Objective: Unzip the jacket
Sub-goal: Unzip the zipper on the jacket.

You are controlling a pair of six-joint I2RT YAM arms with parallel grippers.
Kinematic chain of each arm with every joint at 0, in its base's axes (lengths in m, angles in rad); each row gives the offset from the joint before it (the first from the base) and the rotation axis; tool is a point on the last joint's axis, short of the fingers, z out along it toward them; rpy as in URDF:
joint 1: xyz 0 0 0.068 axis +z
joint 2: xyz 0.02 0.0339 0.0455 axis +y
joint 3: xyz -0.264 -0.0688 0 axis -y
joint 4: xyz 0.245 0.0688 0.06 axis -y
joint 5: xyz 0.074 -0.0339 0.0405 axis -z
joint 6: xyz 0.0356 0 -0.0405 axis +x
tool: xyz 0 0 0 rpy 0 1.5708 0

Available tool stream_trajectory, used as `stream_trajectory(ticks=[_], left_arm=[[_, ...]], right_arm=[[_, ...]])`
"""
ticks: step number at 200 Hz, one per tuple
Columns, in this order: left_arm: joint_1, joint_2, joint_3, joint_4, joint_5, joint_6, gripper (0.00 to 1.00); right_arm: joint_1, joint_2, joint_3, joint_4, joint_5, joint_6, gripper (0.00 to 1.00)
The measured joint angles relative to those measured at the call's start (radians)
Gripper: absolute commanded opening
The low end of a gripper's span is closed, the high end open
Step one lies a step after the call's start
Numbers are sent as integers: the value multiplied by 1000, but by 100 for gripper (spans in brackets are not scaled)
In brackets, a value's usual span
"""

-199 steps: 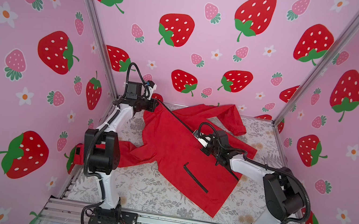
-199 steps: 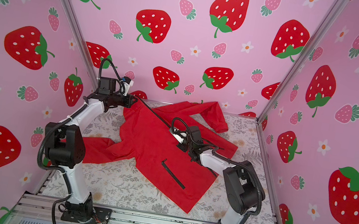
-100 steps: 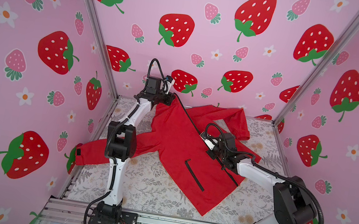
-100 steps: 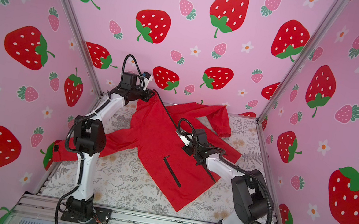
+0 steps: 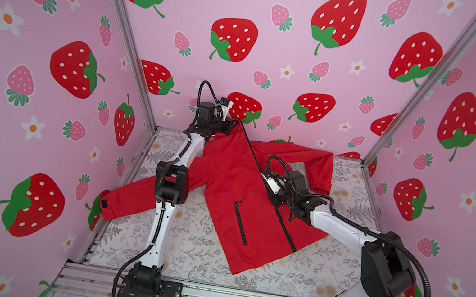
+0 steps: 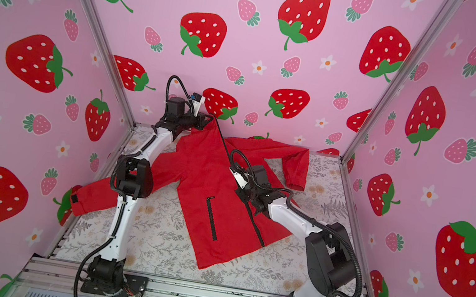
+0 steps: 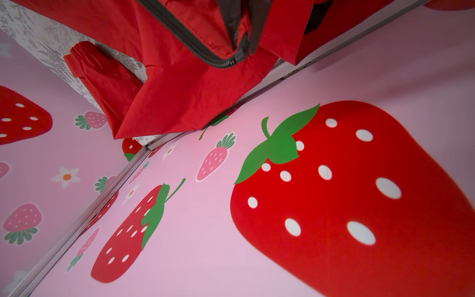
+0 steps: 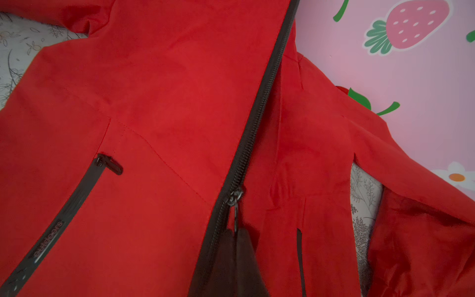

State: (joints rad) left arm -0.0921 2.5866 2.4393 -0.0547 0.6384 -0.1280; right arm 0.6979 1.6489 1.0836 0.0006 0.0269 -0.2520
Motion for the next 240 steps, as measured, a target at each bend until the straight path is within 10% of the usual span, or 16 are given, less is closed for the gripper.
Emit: stream_trajectory(ticks=[14, 33, 126, 240], left_arm=[[5, -53, -111, 42, -20, -18, 72], [19, -155, -292, 75, -50, -37, 82], [51, -838, -923, -16, -189, -328, 59], [-205, -609, -1006, -92, -85, -669, 78]], right_arm=[[0, 23, 22, -30, 0, 18, 0], [0, 62, 54, -63, -1, 32, 0], [-1, 146, 105, -90, -46, 99, 0], [-6, 145, 89, -44, -84, 136, 0]])
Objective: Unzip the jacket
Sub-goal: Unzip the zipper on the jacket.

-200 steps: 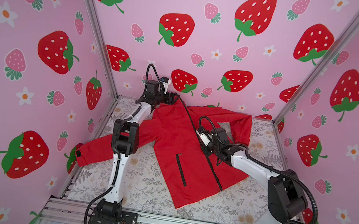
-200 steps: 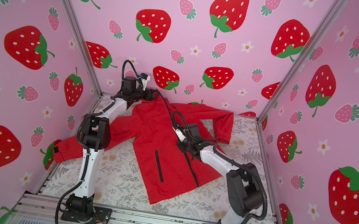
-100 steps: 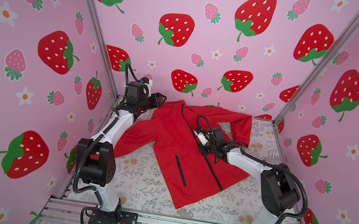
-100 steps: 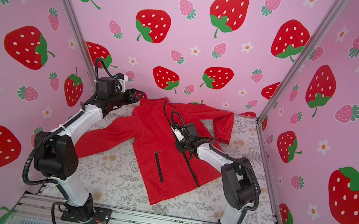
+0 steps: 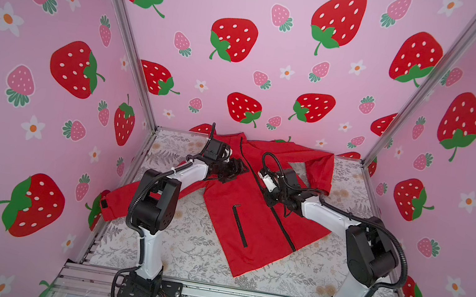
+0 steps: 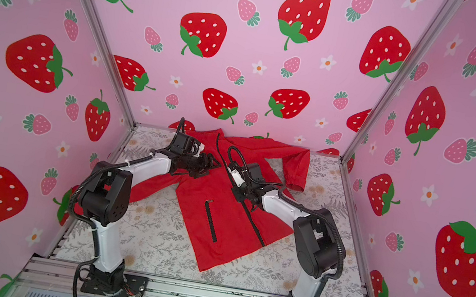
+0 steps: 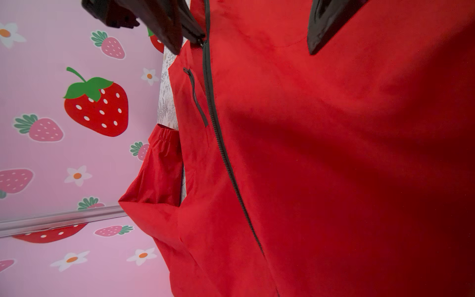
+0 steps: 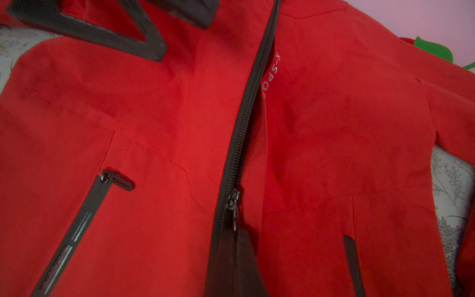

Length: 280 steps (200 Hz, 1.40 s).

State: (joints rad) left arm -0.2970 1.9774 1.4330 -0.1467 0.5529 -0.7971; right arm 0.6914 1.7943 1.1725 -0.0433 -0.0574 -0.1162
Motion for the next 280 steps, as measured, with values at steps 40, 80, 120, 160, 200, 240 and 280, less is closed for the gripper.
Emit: stream_trajectory(ticks=[40, 80, 120, 160, 200, 240, 280], left_arm=[[-35, 58, 51, -13, -4, -74, 75], [-69, 109, 121, -99, -32, -94, 72], [-92, 113, 122, -112, -32, -119, 48], [-94, 141, 129, -105, -11, -134, 12], [-94, 148, 143, -102, 7, -138, 0], [-93, 148, 144, -96, 13, -143, 0], [-83, 159, 170, -106, 29, -143, 0]], right_arm=[[3, 0, -13, 24, 10, -8, 0], [30, 0, -19, 38, 60, -37, 0], [42, 0, -31, 58, 91, -50, 0], [46, 0, -32, 65, 101, -60, 0], [46, 0, -39, 70, 110, -65, 0], [46, -12, -97, 102, 116, -71, 0], [46, -68, -179, 114, 120, -67, 0]])
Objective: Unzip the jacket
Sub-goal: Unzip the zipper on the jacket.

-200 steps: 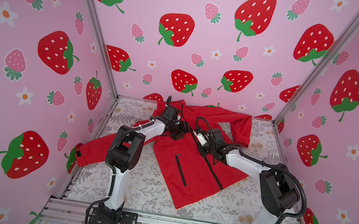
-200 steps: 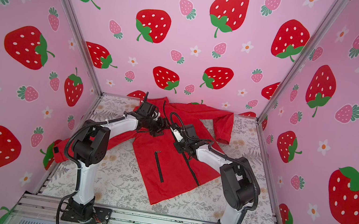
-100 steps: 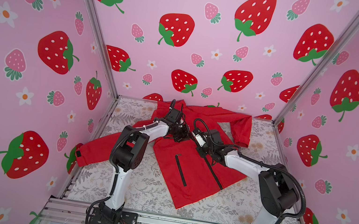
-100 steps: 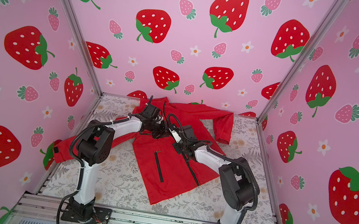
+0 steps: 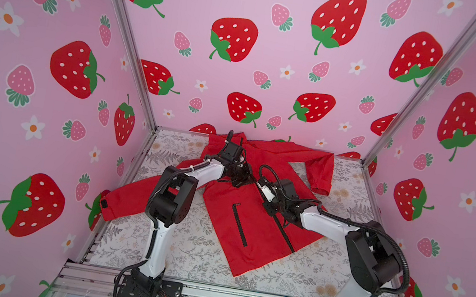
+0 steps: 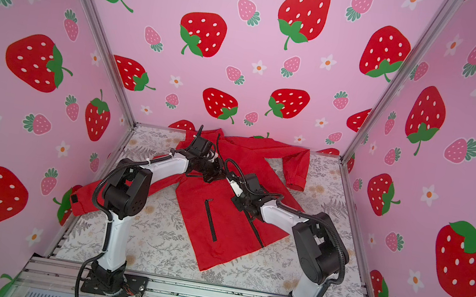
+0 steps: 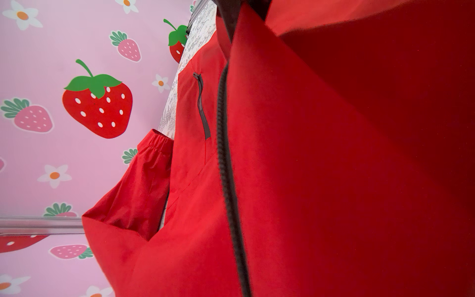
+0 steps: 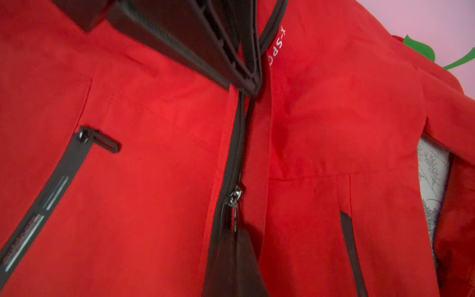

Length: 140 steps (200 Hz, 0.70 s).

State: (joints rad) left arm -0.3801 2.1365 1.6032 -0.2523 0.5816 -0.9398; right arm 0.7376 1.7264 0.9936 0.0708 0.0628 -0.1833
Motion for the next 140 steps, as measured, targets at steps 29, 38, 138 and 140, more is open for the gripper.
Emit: stream_trajectory(ticks=[29, 38, 138, 140], left_arm=[[15, 0, 29, -10, 6, 1, 0], [21, 1, 43, -14, 6, 1, 0], [122, 171, 335, -105, 21, 40, 0], [124, 174, 341, -107, 21, 42, 0]], right_arm=[[0, -48, -37, -10, 6, 3, 0], [0, -66, -49, -15, 9, 3, 0], [-7, -205, -127, -164, 24, 36, 0], [-8, -206, -127, -166, 24, 37, 0]])
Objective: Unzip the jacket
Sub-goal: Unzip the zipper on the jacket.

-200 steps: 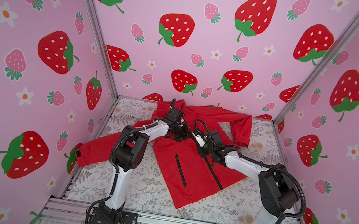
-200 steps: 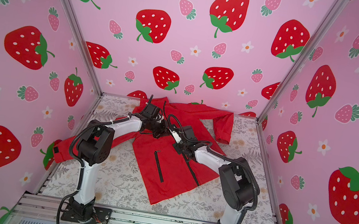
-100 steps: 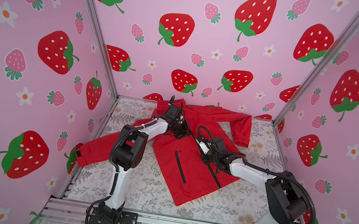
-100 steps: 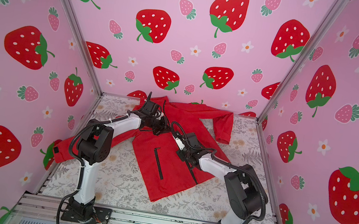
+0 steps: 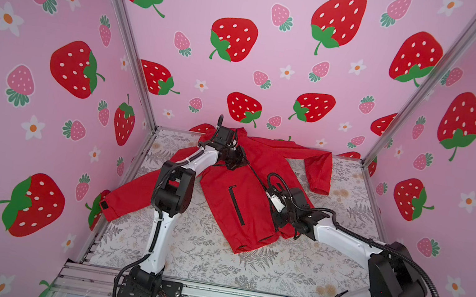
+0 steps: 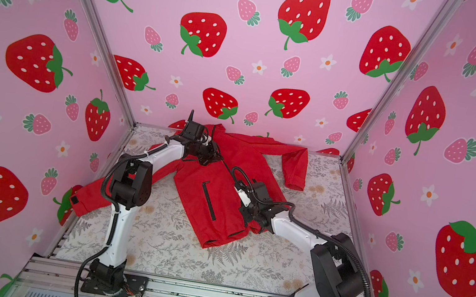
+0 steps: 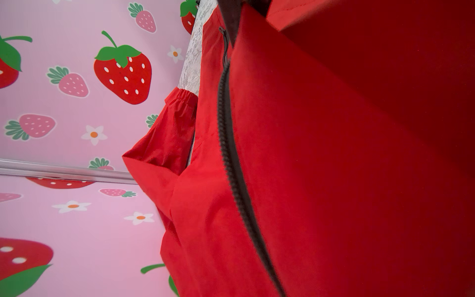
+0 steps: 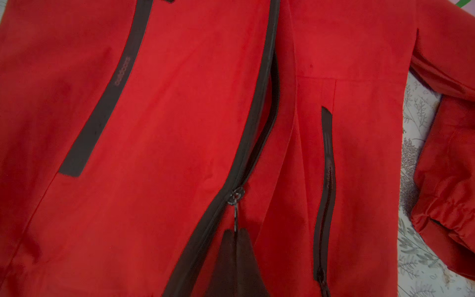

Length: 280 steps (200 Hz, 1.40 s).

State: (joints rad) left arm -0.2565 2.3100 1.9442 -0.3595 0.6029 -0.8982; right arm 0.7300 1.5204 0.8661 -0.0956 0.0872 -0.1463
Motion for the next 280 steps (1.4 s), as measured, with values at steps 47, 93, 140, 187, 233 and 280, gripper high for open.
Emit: stream_trajectory(ticks=[47, 93, 140, 187, 233, 280], left_arm=[[29, 56, 118, -54, 0, 20, 0], [63, 104, 168, -71, 0, 30, 0], [107, 120, 182, -77, -39, 39, 0], [141, 120, 209, -79, -63, 53, 0], [141, 117, 204, -77, -58, 70, 0], [151, -76, -96, 16, 12, 109, 0]], right_arm=[[-6, -66, -27, -76, -6, 39, 0], [-6, -122, -27, -177, -29, 44, 0], [-6, -191, -32, -309, -41, 44, 0], [-6, -214, -38, -386, -49, 45, 0], [-49, -215, -38, -370, -95, 70, 0], [-288, -212, -37, -293, -204, 204, 0]])
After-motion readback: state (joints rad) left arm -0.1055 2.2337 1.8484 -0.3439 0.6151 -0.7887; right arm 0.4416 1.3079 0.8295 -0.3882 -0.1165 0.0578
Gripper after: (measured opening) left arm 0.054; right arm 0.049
